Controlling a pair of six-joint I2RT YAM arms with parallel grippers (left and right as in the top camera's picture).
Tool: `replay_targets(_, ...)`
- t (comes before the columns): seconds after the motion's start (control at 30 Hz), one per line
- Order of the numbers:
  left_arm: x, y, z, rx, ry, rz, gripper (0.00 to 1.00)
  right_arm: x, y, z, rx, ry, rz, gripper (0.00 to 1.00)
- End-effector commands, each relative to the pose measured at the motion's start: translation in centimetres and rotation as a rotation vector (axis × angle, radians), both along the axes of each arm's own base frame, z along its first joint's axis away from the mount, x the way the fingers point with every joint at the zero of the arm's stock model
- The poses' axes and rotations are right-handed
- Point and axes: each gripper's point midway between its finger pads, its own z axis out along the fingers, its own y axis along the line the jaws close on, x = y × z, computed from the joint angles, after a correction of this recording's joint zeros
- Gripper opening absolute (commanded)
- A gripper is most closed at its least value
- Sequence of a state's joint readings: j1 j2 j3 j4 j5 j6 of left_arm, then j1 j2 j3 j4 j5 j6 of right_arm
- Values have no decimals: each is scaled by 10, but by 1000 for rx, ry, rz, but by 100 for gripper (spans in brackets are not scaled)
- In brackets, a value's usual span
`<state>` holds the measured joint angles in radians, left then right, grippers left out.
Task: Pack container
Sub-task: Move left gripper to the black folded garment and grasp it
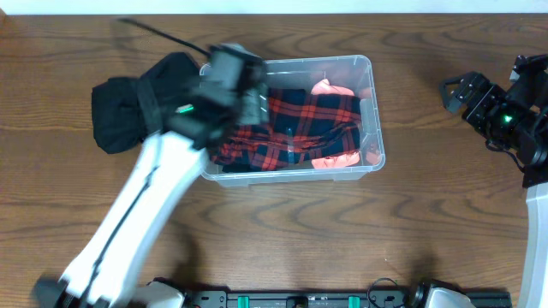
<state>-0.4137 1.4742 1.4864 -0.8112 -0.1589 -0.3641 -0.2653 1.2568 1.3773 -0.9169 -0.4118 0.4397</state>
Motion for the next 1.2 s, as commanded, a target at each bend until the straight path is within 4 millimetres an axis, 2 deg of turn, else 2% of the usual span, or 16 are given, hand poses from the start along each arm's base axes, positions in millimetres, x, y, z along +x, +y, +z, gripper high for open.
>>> replay_targets(0.0, -2, 69, 31, -12, -65, 175, 90, 0, -2, -2, 5, 5, -5, 99)
replay_targets(0.1, -10, 137, 25, -37, -14, 353, 95, 0, -2, -2, 5, 5, -5, 99)
replay_targets(0.17, -17, 181, 9, -85, 52, 462, 96, 0, -2, -2, 5, 5, -5, 99)
replay_targets(0.23, -20, 215, -6, -148, 103, 510, 96, 0, -2, -2, 5, 5, -5, 99)
replay_targets(0.43, -26, 289, -67, -403, 235, 594, 97, 0, -2, -2, 5, 5, -5, 99)
replay_targets(0.53, -29, 316, -104, -496, 294, 627, 98, 0, -2, -2, 5, 5, -5, 99)
replay_targets(0.73, -7, 324, -158, -762, 290, 518, 99, 0, -2, -2, 5, 5, -5, 99)
replay_targets(0.93, 6, 317, -212, -800, 355, 479, 100, 0, -2, -2, 5, 5, -5, 99)
replay_targets(1.03, 13, 307, -227, -802, 375, 446, 100, 0, -2, -2, 5, 5, -5, 99)
replay_targets(1.17, 25, 296, -233, -758, 374, 402, 99, 0, -2, -2, 5, 5, -5, 99)
